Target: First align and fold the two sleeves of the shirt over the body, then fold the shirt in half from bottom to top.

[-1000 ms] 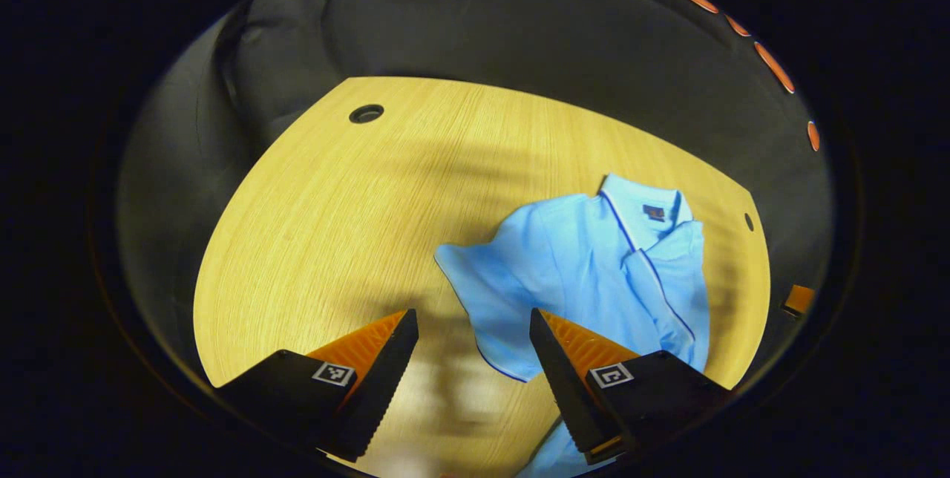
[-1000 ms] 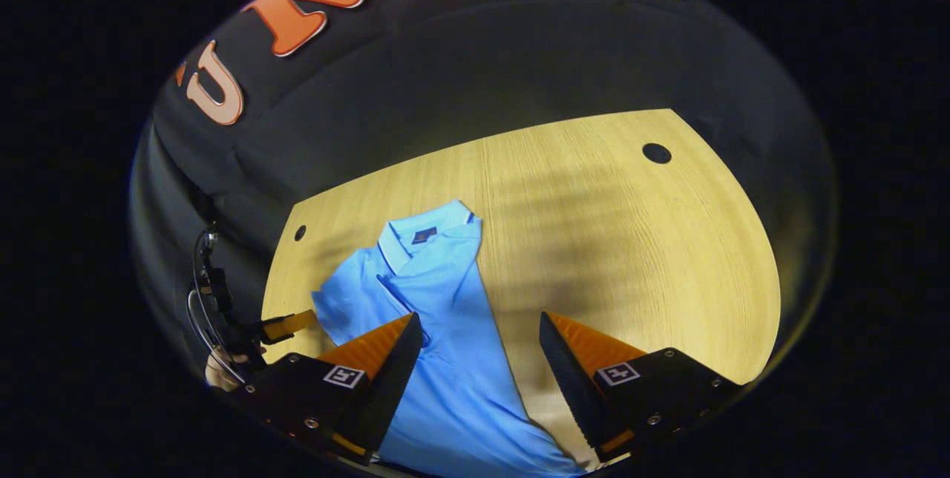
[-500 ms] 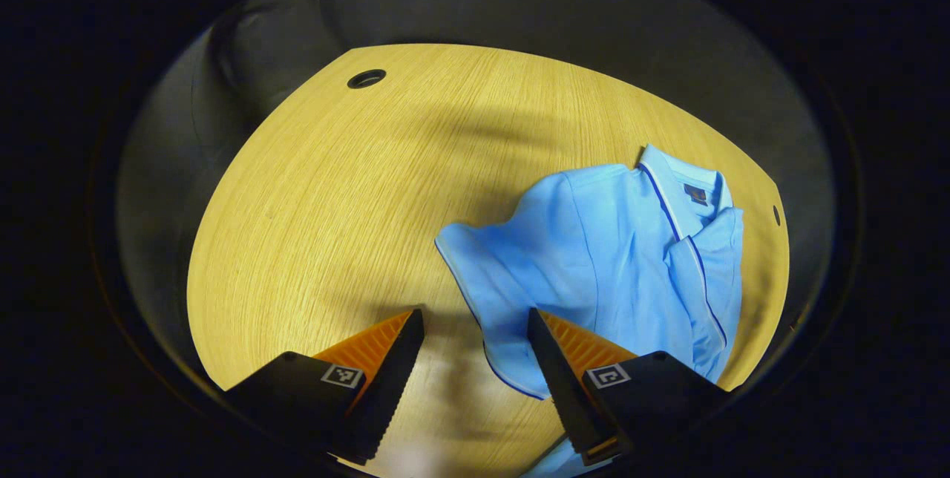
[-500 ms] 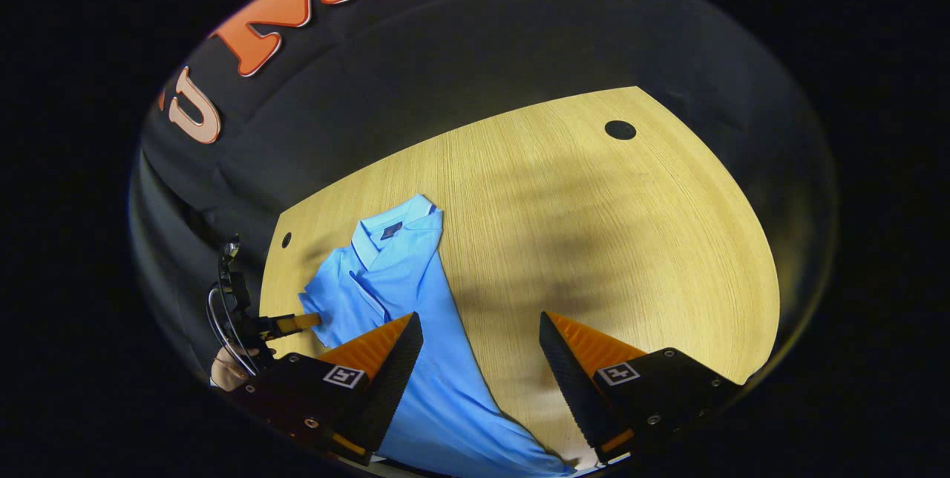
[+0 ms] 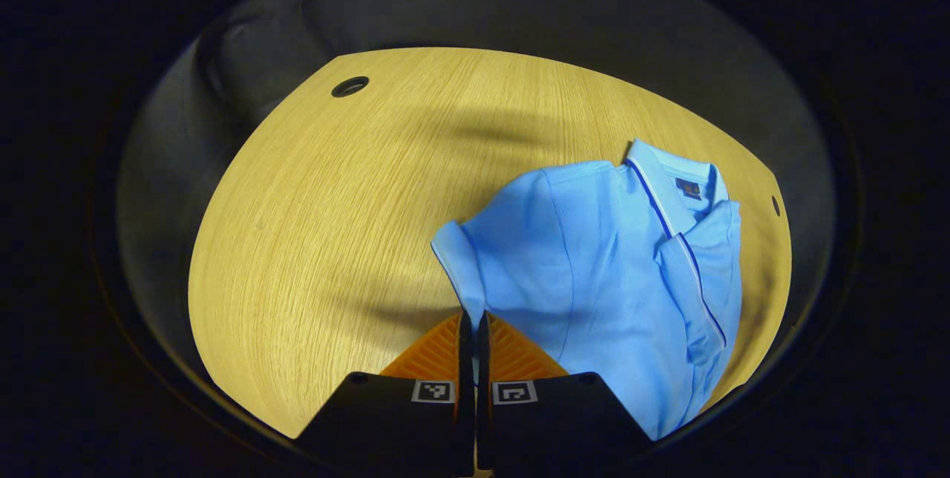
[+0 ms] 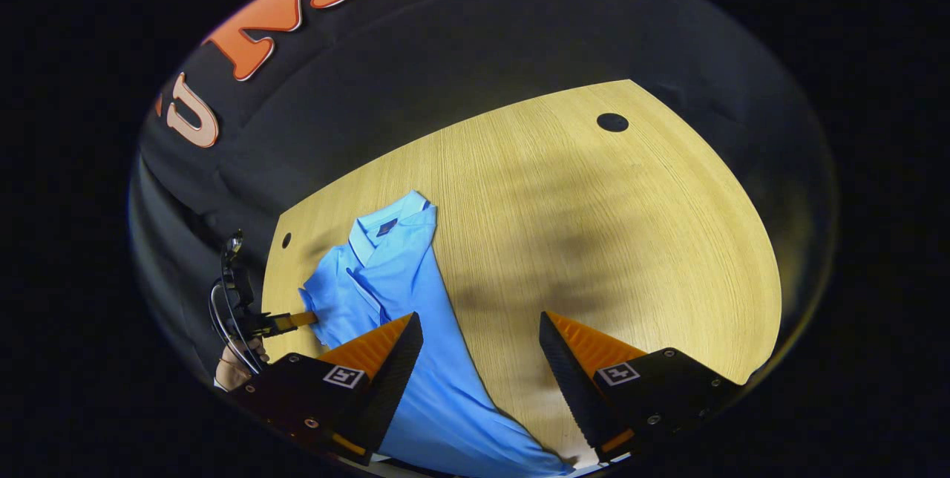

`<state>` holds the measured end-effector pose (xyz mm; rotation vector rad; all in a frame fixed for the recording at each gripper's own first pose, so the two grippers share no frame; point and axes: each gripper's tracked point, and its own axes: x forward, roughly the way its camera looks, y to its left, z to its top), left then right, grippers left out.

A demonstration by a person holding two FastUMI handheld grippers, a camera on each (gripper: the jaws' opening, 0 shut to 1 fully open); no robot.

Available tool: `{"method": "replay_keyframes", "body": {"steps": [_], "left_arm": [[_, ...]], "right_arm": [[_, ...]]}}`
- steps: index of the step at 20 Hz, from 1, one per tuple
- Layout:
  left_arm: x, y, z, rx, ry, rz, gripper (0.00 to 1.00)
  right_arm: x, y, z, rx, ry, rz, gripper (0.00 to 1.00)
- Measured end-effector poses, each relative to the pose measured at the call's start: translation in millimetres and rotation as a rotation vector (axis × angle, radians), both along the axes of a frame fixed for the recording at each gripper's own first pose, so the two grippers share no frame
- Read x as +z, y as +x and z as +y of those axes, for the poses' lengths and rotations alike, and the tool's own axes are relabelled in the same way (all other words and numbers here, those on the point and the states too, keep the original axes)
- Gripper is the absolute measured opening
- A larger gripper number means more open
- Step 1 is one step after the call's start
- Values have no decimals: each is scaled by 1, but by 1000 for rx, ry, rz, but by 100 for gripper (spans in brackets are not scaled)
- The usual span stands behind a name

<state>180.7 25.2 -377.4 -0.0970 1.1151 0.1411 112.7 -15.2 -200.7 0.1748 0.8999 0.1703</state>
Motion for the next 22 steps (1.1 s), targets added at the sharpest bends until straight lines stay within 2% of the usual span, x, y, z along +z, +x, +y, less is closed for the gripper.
{"method": "replay_keyframes", "body": {"steps": [1, 2, 3, 5, 8, 11, 15, 22], "left_arm": [[0, 14, -1, -10, -9, -14, 4], [14, -9, -10, -30, -13, -43, 4], [23, 10, -6, -55, 2, -72, 4], [50, 18, -18, -103, 16, -120, 4], [83, 26, -49, -148, -27, -167, 4], [103, 29, -88, -230, -42, -198, 4], [112, 30, -143, -340, -45, -203, 4], [95, 22, -222, -433, -93, -150, 4]], "right_arm": [[0, -1, 0, 0, 2, 1, 98], [-1, -3, 0, 0, 6, 2, 98], [-1, -4, 0, 0, 10, 1, 98], [1, -7, 0, 1, 15, -6, 98], [6, -11, -5, -3, 11, -25, 98], [10, -17, -12, -15, 20, -36, 98], [11, -28, -25, -34, 26, -38, 98], [13, -45, -47, -69, 39, -43, 98]]}}
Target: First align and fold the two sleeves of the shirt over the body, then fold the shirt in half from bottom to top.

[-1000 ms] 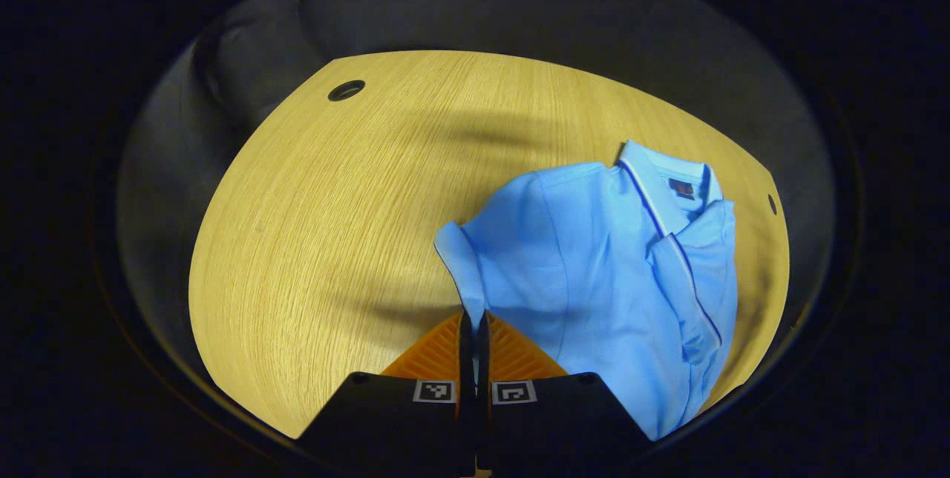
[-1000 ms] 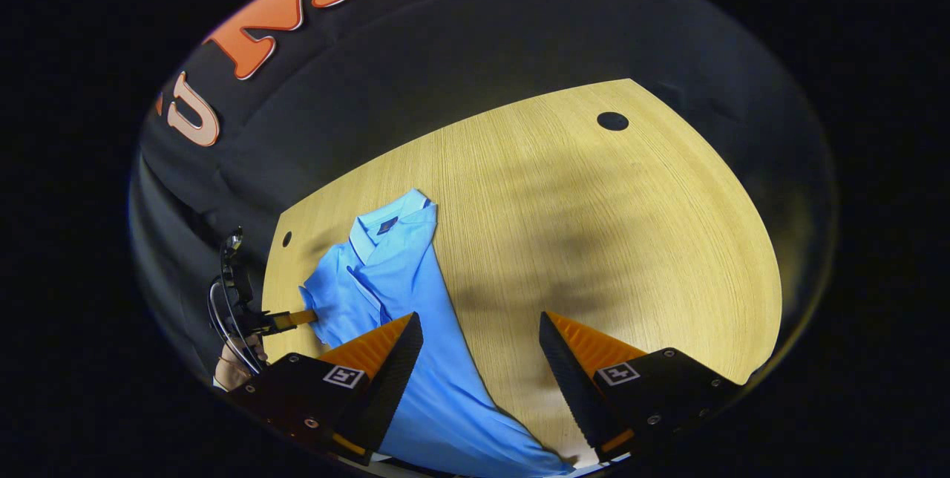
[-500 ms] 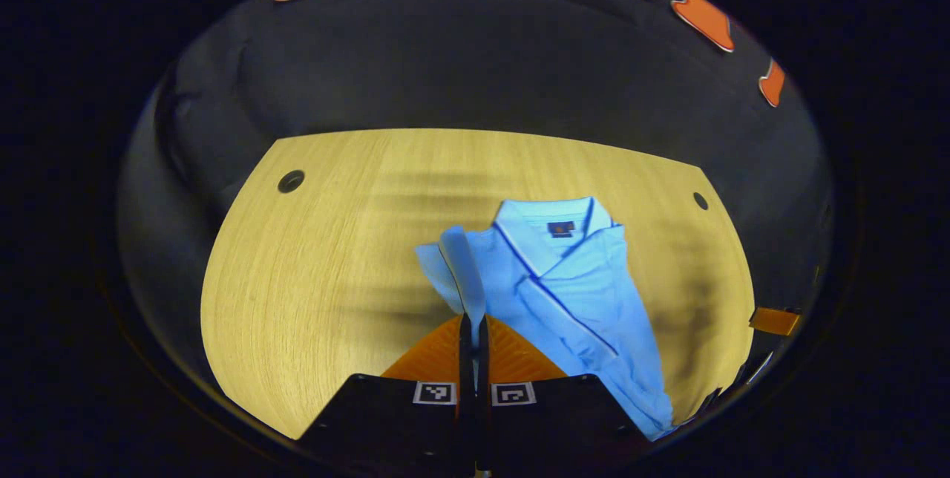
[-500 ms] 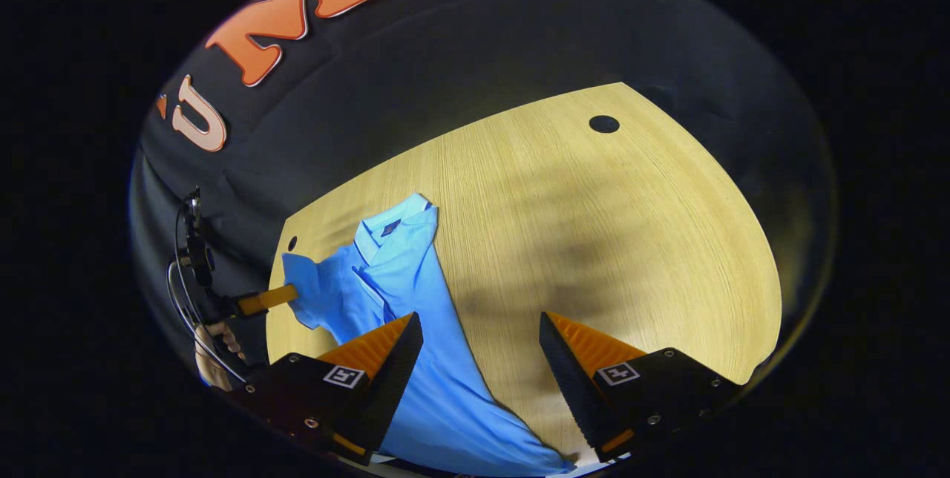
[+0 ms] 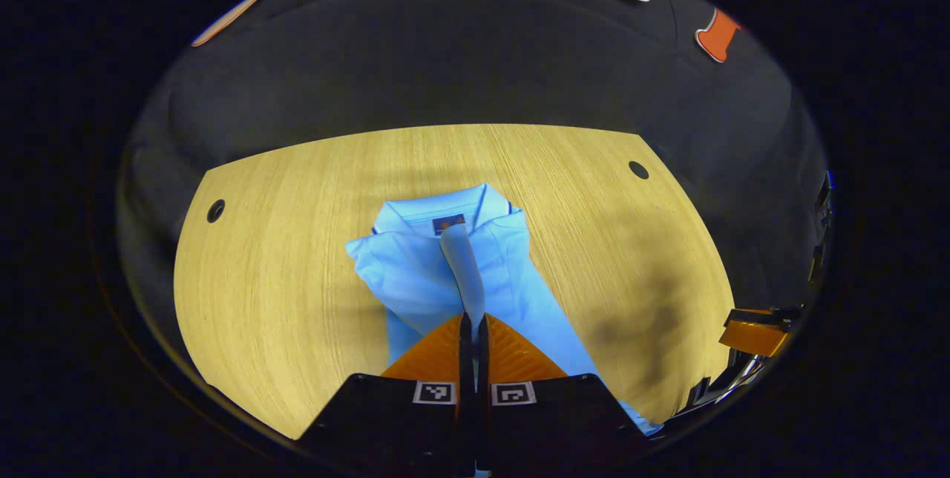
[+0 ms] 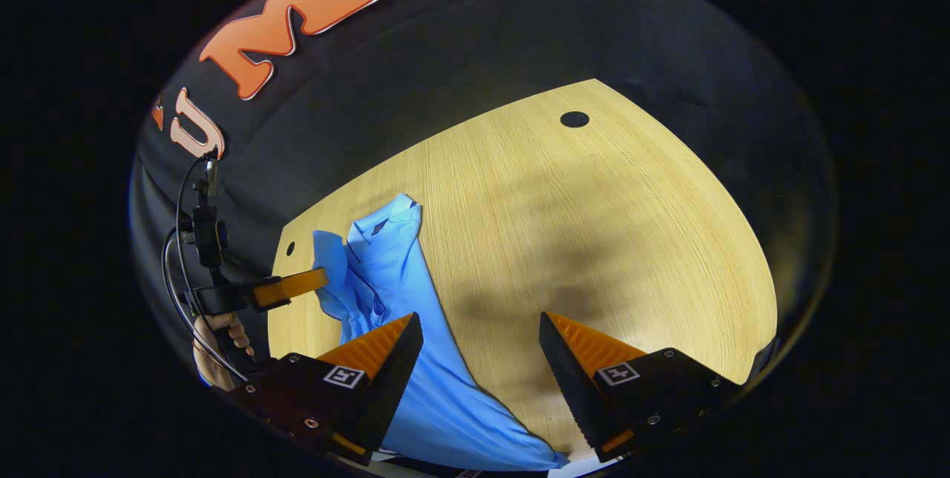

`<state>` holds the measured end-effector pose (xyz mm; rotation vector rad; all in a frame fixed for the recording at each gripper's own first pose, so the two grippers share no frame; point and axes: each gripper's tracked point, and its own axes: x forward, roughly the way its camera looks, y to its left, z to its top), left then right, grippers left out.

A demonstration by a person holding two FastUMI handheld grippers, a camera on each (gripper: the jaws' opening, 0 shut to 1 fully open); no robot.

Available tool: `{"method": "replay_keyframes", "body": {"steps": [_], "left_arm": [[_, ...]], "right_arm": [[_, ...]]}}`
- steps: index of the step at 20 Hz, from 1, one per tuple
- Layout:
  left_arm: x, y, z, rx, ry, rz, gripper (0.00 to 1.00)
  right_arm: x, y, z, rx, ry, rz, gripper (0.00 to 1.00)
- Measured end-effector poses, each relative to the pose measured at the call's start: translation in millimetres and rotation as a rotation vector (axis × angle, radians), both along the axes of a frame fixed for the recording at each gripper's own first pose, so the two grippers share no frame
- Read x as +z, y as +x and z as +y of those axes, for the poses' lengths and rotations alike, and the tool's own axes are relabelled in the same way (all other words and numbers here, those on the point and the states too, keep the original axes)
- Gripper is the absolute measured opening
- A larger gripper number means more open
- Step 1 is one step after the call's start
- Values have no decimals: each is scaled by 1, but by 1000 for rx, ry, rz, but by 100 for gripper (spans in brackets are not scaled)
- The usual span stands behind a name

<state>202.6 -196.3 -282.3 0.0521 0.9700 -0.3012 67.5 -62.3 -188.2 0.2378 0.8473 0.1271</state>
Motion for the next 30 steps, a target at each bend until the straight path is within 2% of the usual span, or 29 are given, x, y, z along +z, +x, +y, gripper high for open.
{"method": "replay_keyframes", "body": {"steps": [5, 7, 8, 11, 15, 21, 25, 26, 27, 28, 30], "left_arm": [[-22, -9, -33, -8, -18, 81, 5], [-30, -13, -41, -20, -33, 97, 14], [-32, -14, -47, -25, -53, 105, 31], [-26, -32, -40, -19, -48, 108, 100], [-21, -62, -9, 5, -29, 103, 100], [-12, -122, 38, 106, -84, 133, 99], [-15, -170, 62, 164, -124, 186, 99], [-20, -179, 70, 177, -116, 195, 100], [-26, -188, 79, 187, -100, 200, 96], [-31, -197, 88, 198, -87, 206, 99], [-43, -213, 96, 220, -83, 239, 99]], "right_arm": [[-7, -10, -14, -19, -5, 21, 98], [-12, -12, -15, -22, -12, 35, 98], [-15, -13, -15, -22, -16, 40, 98], [-20, -16, -12, -6, -36, 49, 98], [-31, -26, 8, 52, -73, 69, 98], [-58, -53, 35, 141, -156, 109, 98], [-85, -86, 43, 179, -194, 173, 98], [-91, -97, 41, 189, -209, 193, 98], [-98, -105, 40, 200, -227, 211, 98], [-106, -115, 39, 209, -243, 230, 98], [-115, -132, 36, 222, -265, 260, 98]]}}
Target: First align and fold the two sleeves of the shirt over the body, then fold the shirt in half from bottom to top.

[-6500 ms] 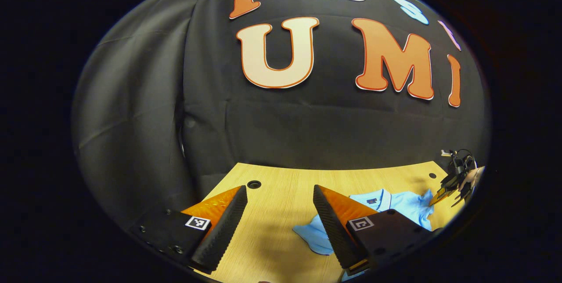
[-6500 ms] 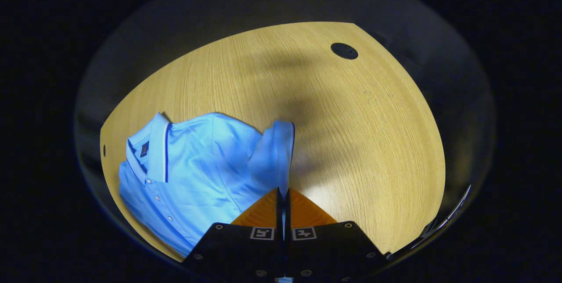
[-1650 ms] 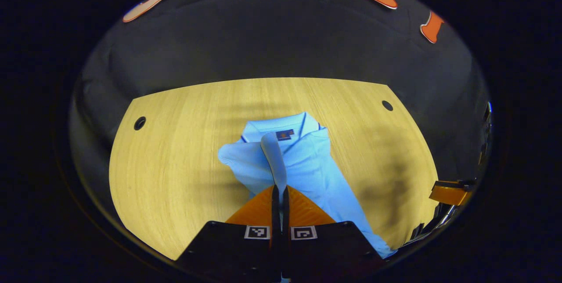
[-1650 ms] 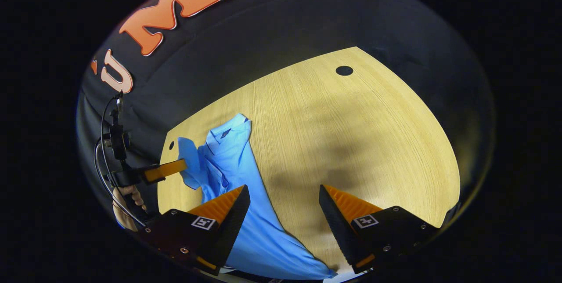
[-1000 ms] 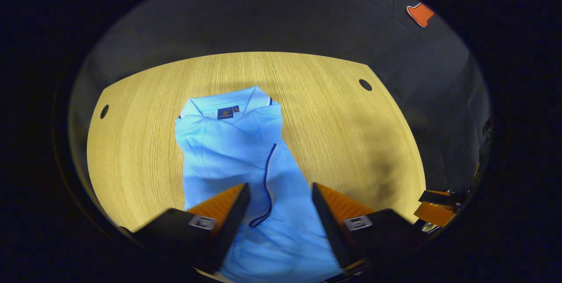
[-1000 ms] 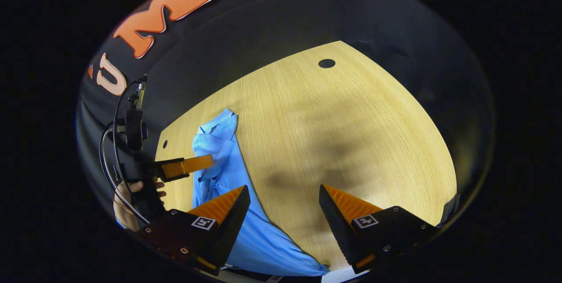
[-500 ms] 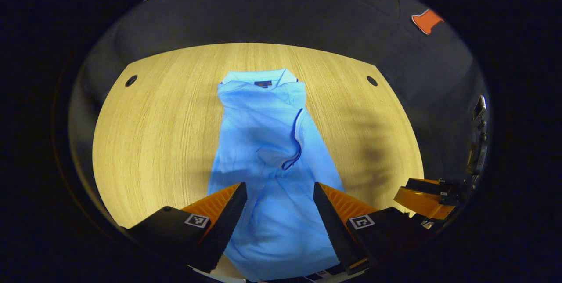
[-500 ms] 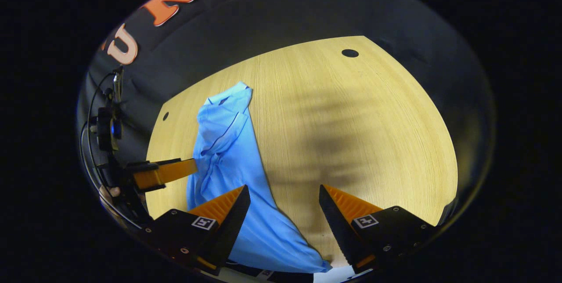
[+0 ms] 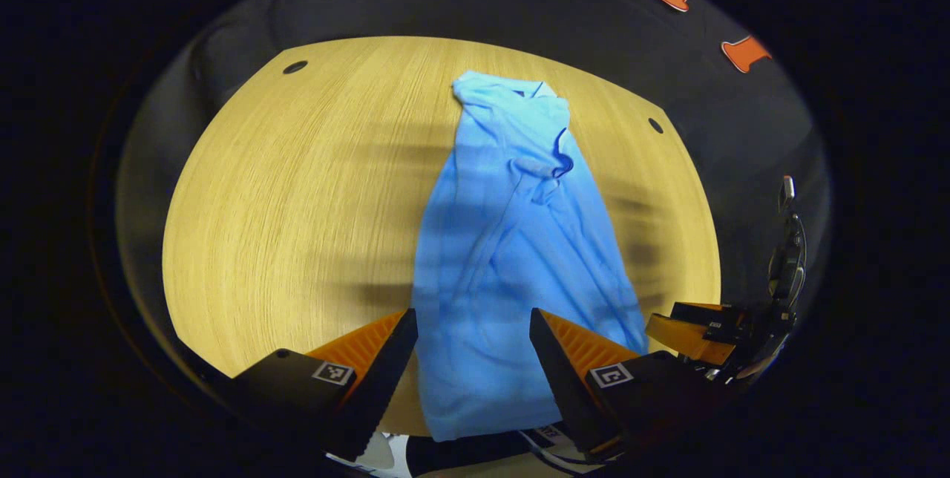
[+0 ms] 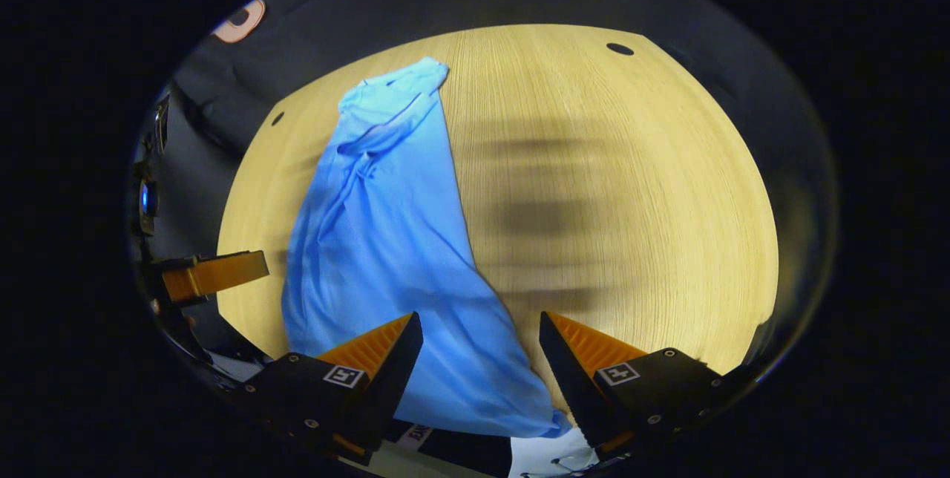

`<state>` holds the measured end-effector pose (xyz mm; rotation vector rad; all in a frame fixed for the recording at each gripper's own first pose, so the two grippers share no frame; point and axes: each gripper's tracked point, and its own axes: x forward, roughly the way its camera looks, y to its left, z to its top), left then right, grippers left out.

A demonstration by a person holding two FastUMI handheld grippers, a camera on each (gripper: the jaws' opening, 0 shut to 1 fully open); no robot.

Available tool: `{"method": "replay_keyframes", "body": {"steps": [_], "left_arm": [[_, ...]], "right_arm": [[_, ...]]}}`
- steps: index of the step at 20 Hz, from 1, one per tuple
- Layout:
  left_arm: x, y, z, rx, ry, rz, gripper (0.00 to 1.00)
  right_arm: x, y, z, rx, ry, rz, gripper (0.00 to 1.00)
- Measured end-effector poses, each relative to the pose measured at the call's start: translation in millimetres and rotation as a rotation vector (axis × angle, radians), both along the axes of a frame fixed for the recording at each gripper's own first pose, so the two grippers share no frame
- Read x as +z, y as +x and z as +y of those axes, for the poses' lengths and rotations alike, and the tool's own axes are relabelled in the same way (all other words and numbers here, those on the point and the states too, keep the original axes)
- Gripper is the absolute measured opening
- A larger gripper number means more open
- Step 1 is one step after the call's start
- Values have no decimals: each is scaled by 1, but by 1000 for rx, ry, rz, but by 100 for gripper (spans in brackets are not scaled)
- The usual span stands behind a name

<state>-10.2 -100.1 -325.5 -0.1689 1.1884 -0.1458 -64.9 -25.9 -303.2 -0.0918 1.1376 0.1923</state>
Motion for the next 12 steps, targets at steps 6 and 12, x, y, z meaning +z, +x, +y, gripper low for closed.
{"method": "replay_keyframes", "body": {"steps": [6, 12], "left_arm": [[-28, -65, 14, 35, -4, 99, 100], [-43, -115, 17, 32, 17, 170, 99]], "right_arm": [[-16, -41, -16, 8, -69, 47, 98], [-36, -88, -35, 6, -127, 113, 98]]}}
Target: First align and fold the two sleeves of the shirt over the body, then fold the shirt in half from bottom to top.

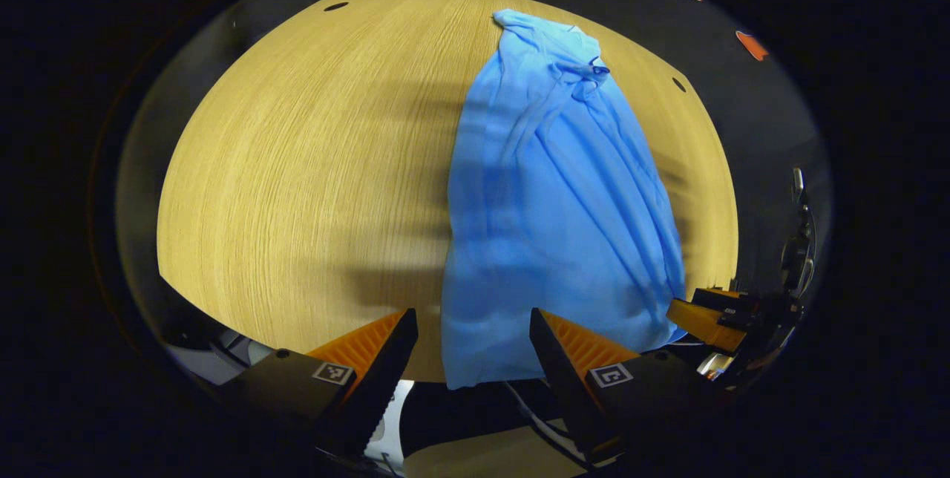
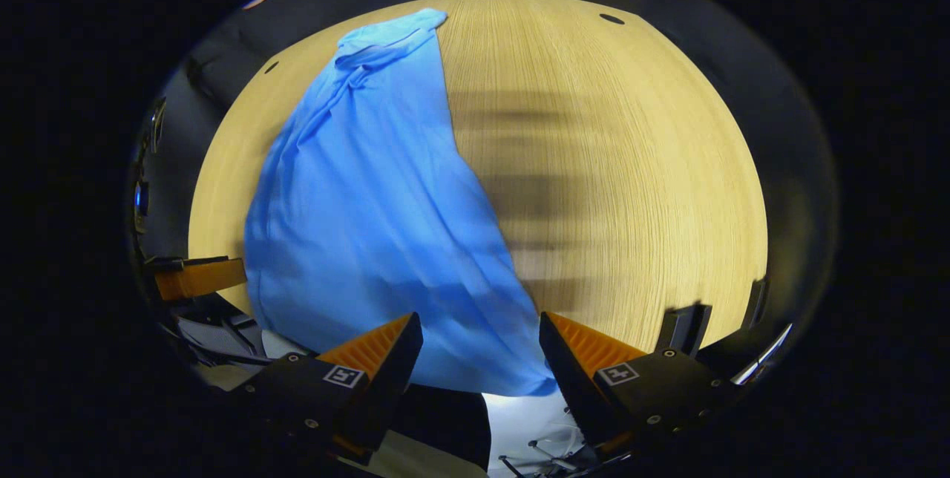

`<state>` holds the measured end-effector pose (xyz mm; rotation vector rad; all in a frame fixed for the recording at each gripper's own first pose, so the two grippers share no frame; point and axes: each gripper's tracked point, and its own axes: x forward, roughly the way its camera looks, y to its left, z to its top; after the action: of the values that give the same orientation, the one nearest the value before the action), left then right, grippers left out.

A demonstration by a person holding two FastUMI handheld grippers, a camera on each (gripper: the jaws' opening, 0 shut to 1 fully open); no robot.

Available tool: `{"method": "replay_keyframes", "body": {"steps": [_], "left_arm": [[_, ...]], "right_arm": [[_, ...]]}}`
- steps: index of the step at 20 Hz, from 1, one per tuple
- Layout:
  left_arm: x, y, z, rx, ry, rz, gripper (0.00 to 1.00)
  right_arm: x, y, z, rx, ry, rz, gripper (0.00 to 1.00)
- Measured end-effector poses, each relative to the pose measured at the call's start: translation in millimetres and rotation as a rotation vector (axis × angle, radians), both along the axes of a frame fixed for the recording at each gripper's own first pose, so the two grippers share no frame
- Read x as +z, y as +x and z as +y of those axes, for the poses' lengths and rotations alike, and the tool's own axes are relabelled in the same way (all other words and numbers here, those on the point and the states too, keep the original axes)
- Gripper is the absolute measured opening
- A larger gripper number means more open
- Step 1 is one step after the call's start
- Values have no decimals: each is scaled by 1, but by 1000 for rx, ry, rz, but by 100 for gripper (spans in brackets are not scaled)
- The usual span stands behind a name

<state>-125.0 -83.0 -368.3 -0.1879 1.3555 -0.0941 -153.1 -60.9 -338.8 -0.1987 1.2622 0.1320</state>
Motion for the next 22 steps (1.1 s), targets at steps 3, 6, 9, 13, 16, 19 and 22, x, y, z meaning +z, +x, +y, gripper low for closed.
{"method": "replay_keyframes", "body": {"steps": [3, 6, 9, 13, 16, 19, 22], "left_arm": [[-11, -18, -3, -8, 8, 34, 99], [-24, -28, -2, -18, 35, 52, 99], [-31, -33, 0, -22, 61, 66, 99], [-41, -38, 1, -35, 99, 78, 99], [-42, -38, 2, -55, 137, 78, 98], [-43, -40, 6, -55, 167, 73, 89], [-44, -37, 4, -53, 163, 80, 88]], "right_arm": [[-16, -24, -5, -4, -13, 53, 98], [-22, -28, -4, 0, -29, 52, 98], [-27, -26, -6, 1, -55, 43, 98], [-28, -25, -8, 0, -95, 27, 96], [-29, -25, -6, -18, -99, 31, 96], [-28, -24, -6, -1, -106, 44, 98], [-28, -25, -6, -15, -107, 60, 98]]}}
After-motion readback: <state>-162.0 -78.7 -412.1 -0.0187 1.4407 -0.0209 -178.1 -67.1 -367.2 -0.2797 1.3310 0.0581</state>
